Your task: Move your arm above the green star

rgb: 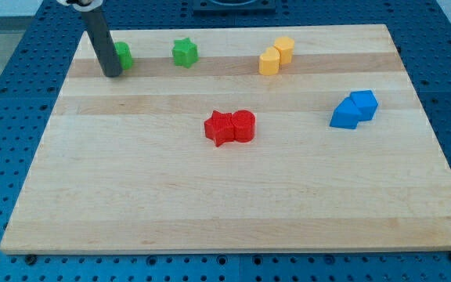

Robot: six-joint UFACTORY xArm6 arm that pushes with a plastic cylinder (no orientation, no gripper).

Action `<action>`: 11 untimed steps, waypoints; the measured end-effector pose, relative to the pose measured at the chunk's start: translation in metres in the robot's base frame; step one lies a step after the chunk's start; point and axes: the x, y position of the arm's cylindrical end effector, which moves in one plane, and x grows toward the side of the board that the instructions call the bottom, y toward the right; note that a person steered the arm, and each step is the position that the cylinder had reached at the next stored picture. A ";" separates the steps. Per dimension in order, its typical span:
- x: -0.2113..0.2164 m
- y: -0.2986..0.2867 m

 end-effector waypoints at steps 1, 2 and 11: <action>0.029 0.105; 0.029 0.154; -0.116 0.164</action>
